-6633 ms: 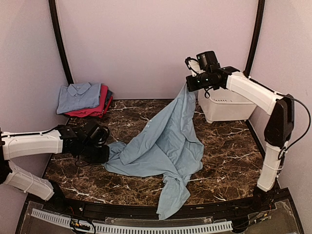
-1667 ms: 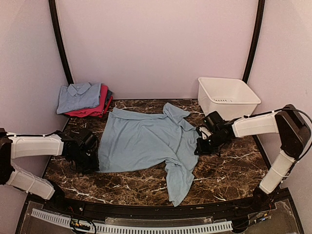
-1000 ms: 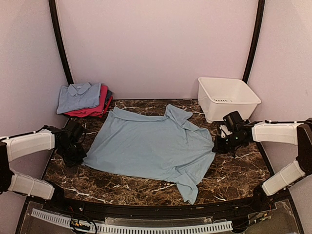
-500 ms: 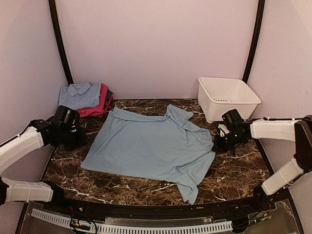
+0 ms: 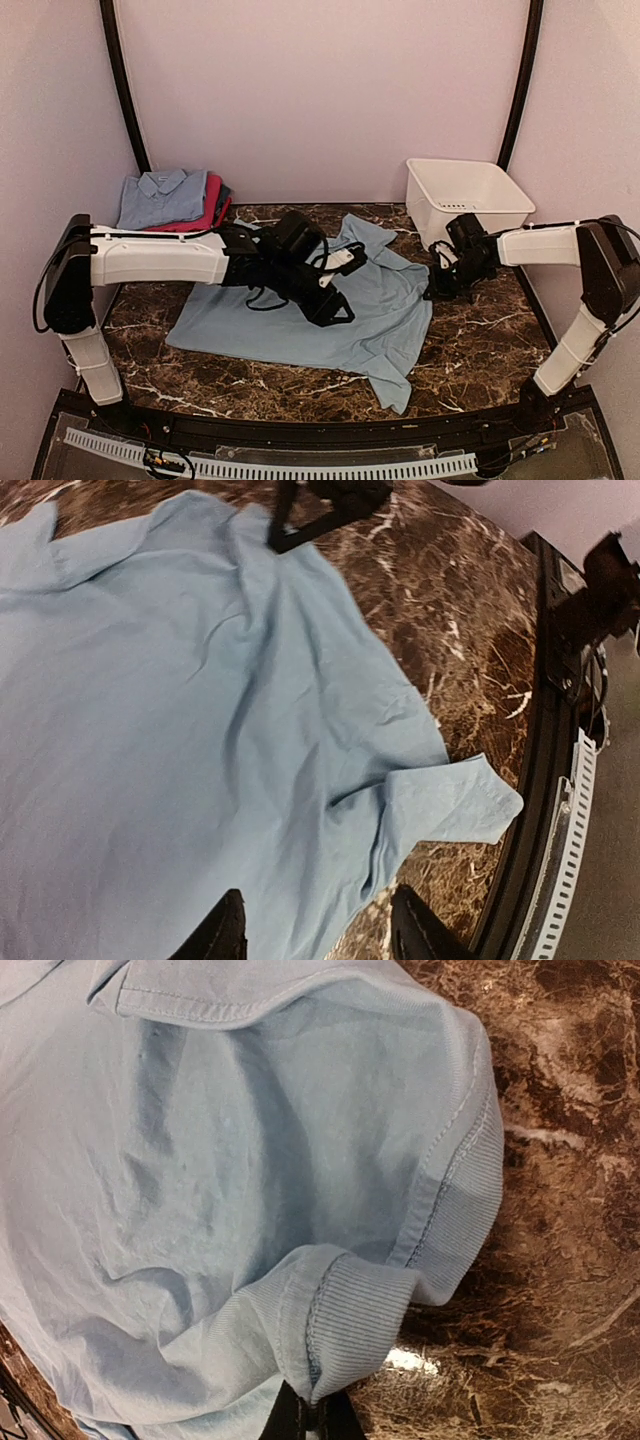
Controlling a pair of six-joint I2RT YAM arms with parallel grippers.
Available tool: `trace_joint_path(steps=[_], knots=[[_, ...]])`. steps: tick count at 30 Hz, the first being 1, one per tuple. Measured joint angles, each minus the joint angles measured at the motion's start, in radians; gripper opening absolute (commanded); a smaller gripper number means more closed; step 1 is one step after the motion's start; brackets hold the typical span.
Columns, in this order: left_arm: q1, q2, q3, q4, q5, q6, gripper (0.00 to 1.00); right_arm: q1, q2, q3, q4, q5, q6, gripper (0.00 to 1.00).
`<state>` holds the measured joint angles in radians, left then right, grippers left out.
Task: Fold and stack the mixed laundry pile
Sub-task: Smooth out the flattened T-shirt at the center of the board.
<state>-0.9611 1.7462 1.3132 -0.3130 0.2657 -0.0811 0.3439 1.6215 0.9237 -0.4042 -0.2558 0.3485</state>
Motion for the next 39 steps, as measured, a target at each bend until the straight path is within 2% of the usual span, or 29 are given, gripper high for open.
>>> trace_joint_path(steps=[4, 7, 16, 21, 23, 28, 32, 35, 39], knots=[[-0.060, 0.177, 0.164, -0.008, 0.075, 0.103, 0.50, -0.005, 0.006, 0.000, -0.001, -0.014, -0.010, 0.00], [-0.085, 0.260, 0.233, -0.014, 0.114, 0.151, 0.53, -0.014, 0.006, 0.000, -0.001, -0.018, -0.017, 0.00], [-0.135, 0.388, 0.303, -0.035, 0.206, 0.187, 0.61, -0.029, 0.023, 0.015, 0.000, -0.033, -0.023, 0.00], [-0.148, 0.451, 0.342, -0.044, 0.214, 0.192, 0.61, -0.029, 0.036, 0.024, 0.000, -0.037, -0.023, 0.00], [-0.150, 0.475, 0.366, -0.054, 0.214, 0.194, 0.56, -0.030, 0.042, 0.027, 0.000, -0.038, -0.023, 0.00], [-0.162, 0.509, 0.399, -0.101, 0.210, 0.214, 0.23, -0.036, 0.056, 0.032, 0.002, -0.039, -0.022, 0.00], [-0.188, 0.459, 0.295, -0.081, 0.204, 0.242, 0.06, -0.051, 0.064, 0.035, 0.006, -0.039, -0.022, 0.00], [-0.221, 0.351, 0.119, -0.044, 0.186, 0.262, 0.00, -0.062, 0.069, 0.041, 0.007, -0.035, -0.023, 0.00], [-0.268, 0.216, -0.033, 0.013, 0.155, 0.292, 0.00, -0.070, 0.070, 0.046, 0.006, -0.036, -0.023, 0.00]])
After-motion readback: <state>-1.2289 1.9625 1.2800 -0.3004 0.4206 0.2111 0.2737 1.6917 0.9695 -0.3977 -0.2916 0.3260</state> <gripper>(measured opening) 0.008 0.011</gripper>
